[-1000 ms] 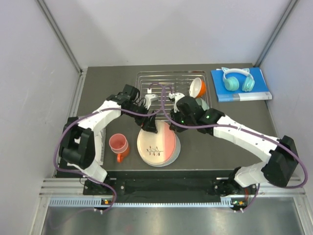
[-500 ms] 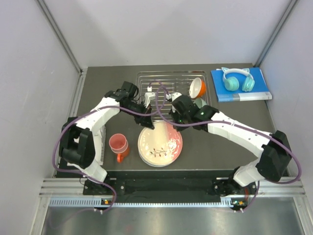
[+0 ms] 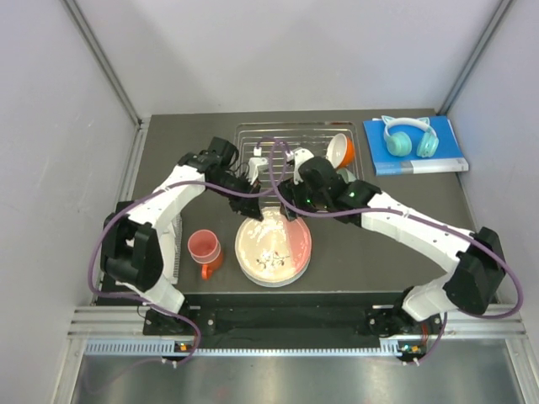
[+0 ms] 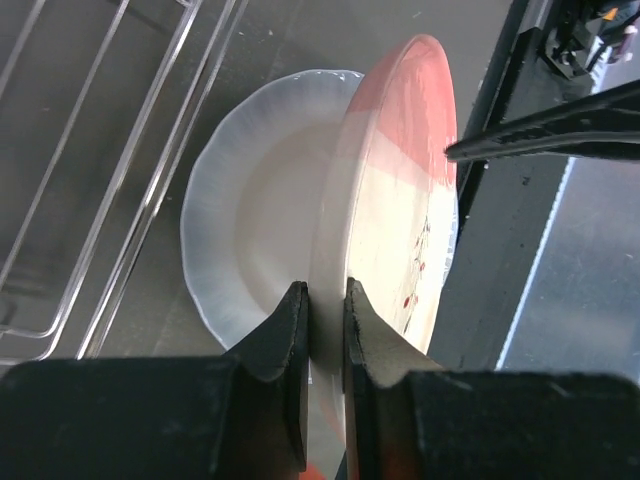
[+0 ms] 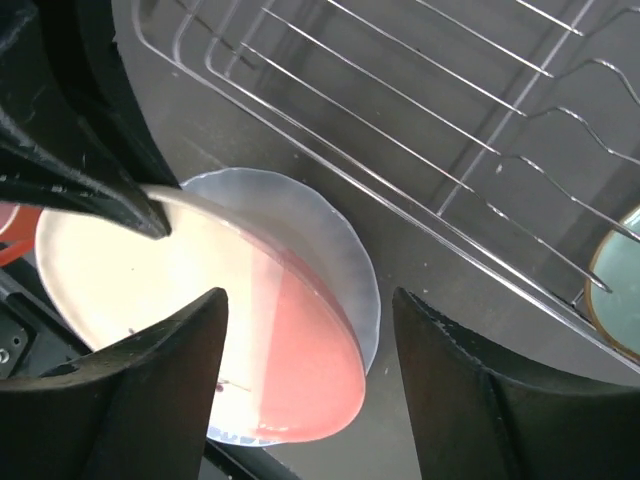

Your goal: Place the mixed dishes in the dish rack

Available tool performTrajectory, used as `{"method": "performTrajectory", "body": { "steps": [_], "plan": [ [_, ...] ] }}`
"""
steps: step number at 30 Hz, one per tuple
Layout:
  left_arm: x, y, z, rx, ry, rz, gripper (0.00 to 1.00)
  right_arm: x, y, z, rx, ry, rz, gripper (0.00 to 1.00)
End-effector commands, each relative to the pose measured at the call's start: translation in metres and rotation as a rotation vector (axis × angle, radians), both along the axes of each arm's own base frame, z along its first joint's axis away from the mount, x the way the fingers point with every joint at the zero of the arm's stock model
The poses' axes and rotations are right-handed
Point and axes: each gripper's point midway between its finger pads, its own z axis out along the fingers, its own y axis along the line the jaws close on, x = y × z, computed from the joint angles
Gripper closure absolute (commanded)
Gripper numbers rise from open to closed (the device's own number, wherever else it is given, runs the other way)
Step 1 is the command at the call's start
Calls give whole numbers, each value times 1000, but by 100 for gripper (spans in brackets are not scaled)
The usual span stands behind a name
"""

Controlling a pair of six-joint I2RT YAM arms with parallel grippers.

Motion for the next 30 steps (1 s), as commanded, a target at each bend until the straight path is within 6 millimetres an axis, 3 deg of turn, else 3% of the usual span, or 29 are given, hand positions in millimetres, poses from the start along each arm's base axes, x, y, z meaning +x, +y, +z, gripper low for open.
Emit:
{"method": "performTrajectory", "body": {
  "steps": [1, 4, 7, 12, 18, 23, 30],
  "plan": [
    [9, 1, 42, -35, -187, -15, 100, -4, 5, 44, 163, -127, 75, 33],
    [7, 1, 51, -57, -250, -41, 100, -20, 0, 30, 222, -172, 139, 32],
    [1, 3, 58, -76, -320, -91, 100, -29, 3, 46, 293, -251, 213, 32],
    [4, 3, 66, -57, -373, -132, 100, -41, 7, 49, 304, -278, 313, 31],
    [-10, -2, 76, -53, -395, -219, 100, -41, 18, 56, 312, -325, 398, 30],
    [-18, -2, 88, -62, -427, -267, 100, -29, 13, 47, 278, -335, 394, 30],
    [-21, -3, 103, -68, -456, -280, 100, -41, 25, 23, 338, -207, 511, 34]
  ]
}}
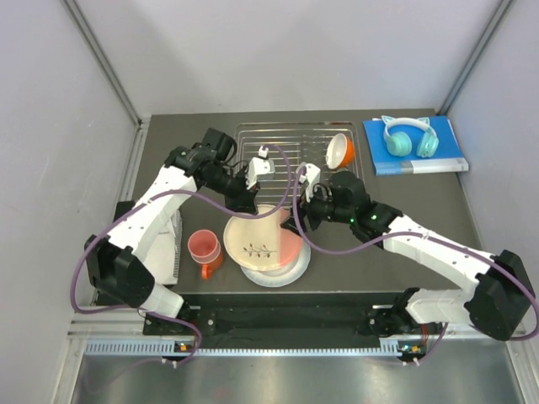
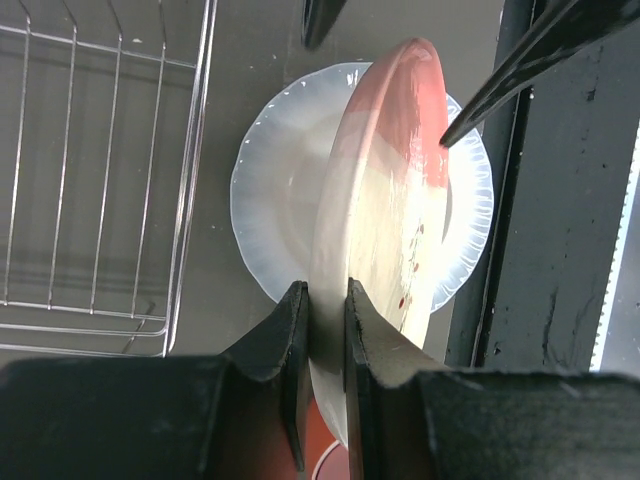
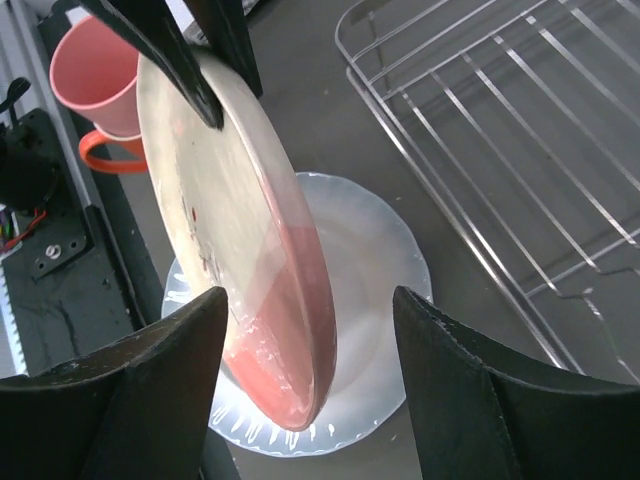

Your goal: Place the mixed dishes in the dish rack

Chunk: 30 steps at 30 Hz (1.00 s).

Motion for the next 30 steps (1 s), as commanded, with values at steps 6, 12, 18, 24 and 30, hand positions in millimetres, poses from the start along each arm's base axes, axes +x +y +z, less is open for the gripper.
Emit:
{"method": "performTrajectory", "body": {
  "steps": [6, 12, 18, 24, 30],
  "plan": [
    [-9, -17, 51, -135, -75, -64, 100, -40, 29, 15, 196, 133, 337, 36],
    [-4, -28, 54, -146, -72, -61, 100, -51, 38, 14, 224, 257, 422, 74],
    [-2, -31, 64, -162, -85, -40, 100, -54, 34, 13, 201, 260, 423, 100],
    [13, -23, 73, -129, -129, 74, 79, -42, 24, 50, 223, 126, 318, 100],
    [50, 9, 127, -185, -236, 391, 1, 3, -12, 111, 92, -195, 65, 100]
  ]
}}
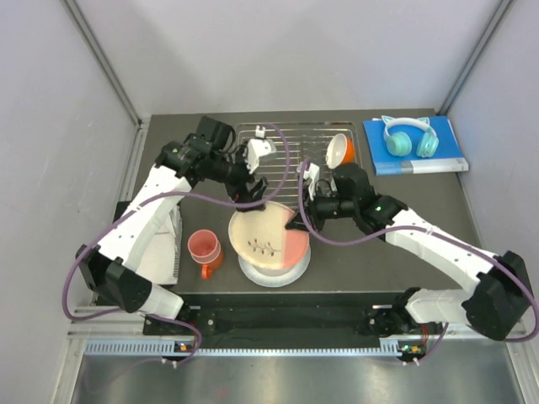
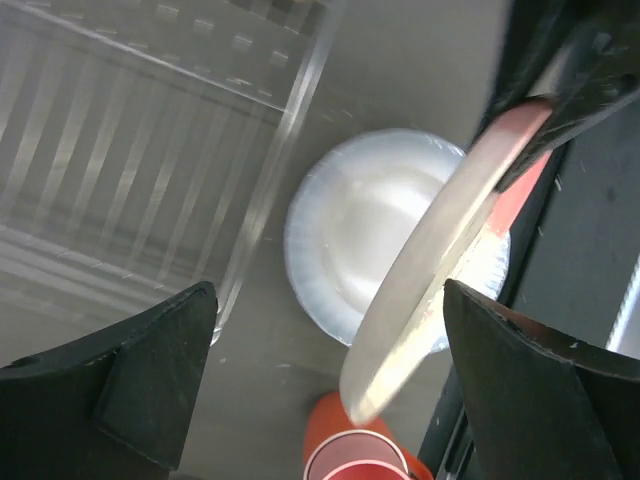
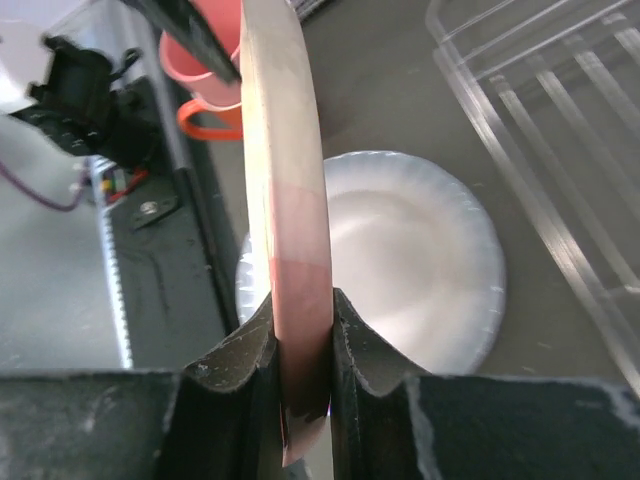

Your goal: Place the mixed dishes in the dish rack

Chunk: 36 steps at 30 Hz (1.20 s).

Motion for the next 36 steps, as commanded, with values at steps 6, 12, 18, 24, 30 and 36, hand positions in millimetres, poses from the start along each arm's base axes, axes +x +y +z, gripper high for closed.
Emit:
{"method": "performTrajectory", "body": {
  "steps": [6, 12, 18, 24, 30, 36],
  "plan": [
    [63, 95, 145, -371, -216, 518, 1, 70, -59, 166, -75, -716, -315, 100],
    [61, 136, 117, -384, -110, 635, 1, 92, -86, 217, -193, -1058, -376, 100],
    [62, 133, 82, -402, -5, 671, 1, 125, -94, 203, -466, -1230, -325, 100],
    [73, 130, 57, -423, 72, 679, 1, 164, -89, 195, -654, -1337, -329, 100],
    [89, 130, 28, -424, 119, 695, 1, 184, -75, 183, -721, -1324, -295, 100],
    [103, 125, -4, -383, 199, 711, 1, 182, -67, 160, -737, -1290, -250, 100]
  ]
}}
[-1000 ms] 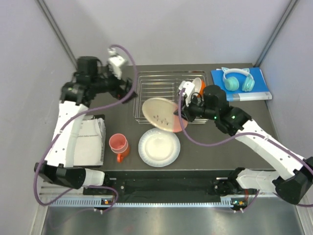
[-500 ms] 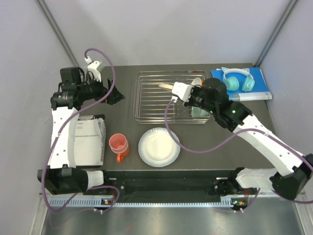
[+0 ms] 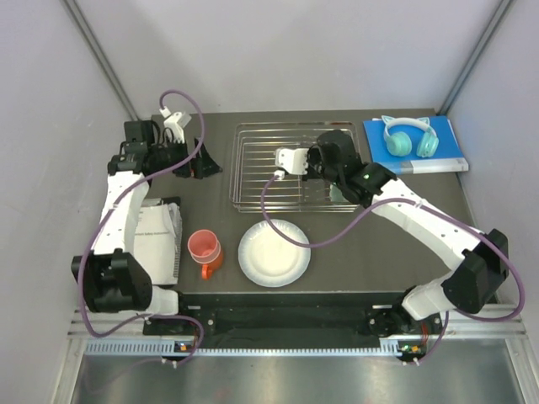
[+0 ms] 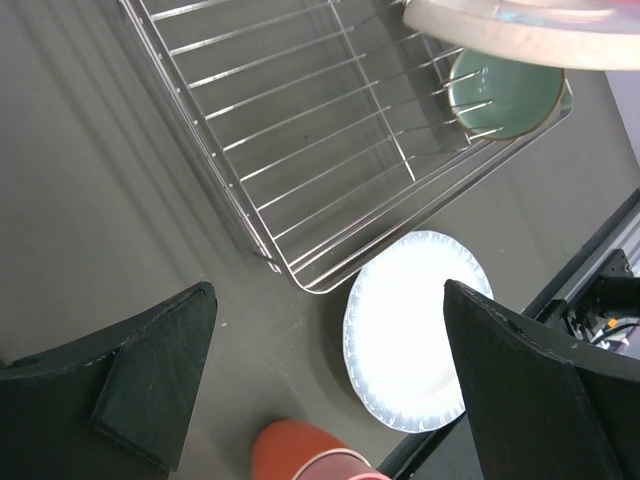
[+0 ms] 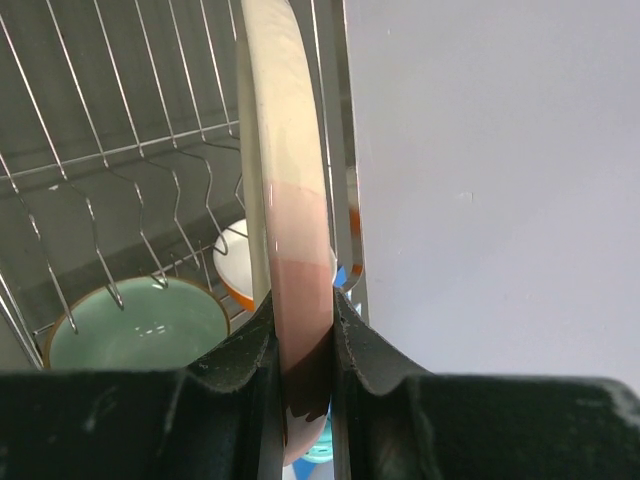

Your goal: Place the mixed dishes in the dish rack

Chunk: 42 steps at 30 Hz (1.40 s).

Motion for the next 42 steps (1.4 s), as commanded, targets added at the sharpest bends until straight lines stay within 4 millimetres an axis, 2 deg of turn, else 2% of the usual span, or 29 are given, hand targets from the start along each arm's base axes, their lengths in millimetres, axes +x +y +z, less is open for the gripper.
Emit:
{"method": "performTrajectory", "body": {
  "steps": [1, 7, 16, 25, 30, 37, 42],
  "plan": [
    [13, -6, -9, -22, 19, 3, 1, 6, 12, 87, 150, -225, 3, 100],
    [14, -12, -19, 13, 20, -5, 1, -9, 10, 71, 158, -175, 9, 100],
    [15, -15, -33, 38, 44, 0, 1, -28, 3, 31, 134, -93, 8, 100],
    [13, -13, -36, 59, 29, -11, 1, -30, -1, 16, 127, -80, 1, 100],
    [11, -12, -36, 69, 19, -13, 1, -33, -6, 26, 145, -103, -7, 100],
    [9, -14, -38, 58, 24, -13, 1, -40, -20, 65, 191, -174, -32, 100],
    [8, -14, -36, 61, 15, -13, 1, -46, -22, 63, 197, -156, -24, 100]
  ]
}}
